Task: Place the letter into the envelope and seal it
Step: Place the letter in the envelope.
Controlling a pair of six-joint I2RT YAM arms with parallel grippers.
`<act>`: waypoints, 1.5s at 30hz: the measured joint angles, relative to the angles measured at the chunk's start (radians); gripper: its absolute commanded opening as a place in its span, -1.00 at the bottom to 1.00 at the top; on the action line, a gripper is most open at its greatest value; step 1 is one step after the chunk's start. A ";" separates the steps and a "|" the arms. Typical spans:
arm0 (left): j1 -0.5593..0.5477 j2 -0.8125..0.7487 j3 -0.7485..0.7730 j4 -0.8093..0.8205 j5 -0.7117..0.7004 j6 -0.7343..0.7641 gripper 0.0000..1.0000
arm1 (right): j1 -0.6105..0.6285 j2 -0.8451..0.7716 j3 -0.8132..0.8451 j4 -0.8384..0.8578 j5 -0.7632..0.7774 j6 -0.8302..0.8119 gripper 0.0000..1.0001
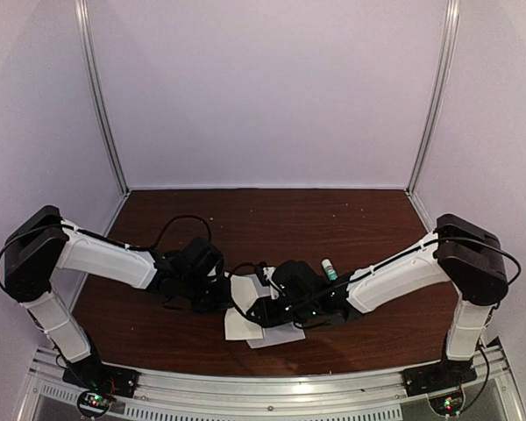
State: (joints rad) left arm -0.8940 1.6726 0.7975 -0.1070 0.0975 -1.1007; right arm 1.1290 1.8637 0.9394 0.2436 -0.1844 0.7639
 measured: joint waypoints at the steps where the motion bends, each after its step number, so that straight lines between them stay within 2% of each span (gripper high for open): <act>1: 0.000 0.000 0.000 0.000 0.000 0.000 -1.00 | 0.000 0.008 0.008 0.000 0.000 -0.001 -0.50; 12: 0.000 0.000 0.000 0.000 0.000 0.000 -1.00 | 0.000 0.077 0.058 -0.048 0.017 0.027 -0.50; 16: 0.000 0.000 0.000 0.000 0.000 0.000 -1.00 | 0.000 0.070 0.057 -0.054 0.019 0.028 -0.42; 21: 0.000 0.000 0.000 0.000 0.000 0.000 -1.00 | -0.003 -0.022 0.026 -0.092 0.045 0.031 -0.17; 26: 0.000 0.000 0.000 0.000 0.000 0.000 -1.00 | -0.038 -0.157 -0.037 -0.101 0.082 0.033 -0.07; 30: 0.000 0.000 0.000 0.000 0.000 0.000 -1.00 | -0.100 -0.199 -0.122 -0.103 0.098 0.049 0.00; 35: 0.000 0.000 0.000 0.000 0.000 0.000 -1.00 | -0.156 -0.204 -0.235 -0.108 0.094 0.076 0.00; 45: 0.000 0.000 0.000 0.000 -0.001 0.000 -1.00 | -0.161 -0.180 -0.264 0.010 0.014 0.127 -0.13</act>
State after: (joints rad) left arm -0.8940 1.6730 0.7975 -0.1070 0.0967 -1.1007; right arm 0.9680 1.6833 0.6754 0.2531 -0.1707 0.8906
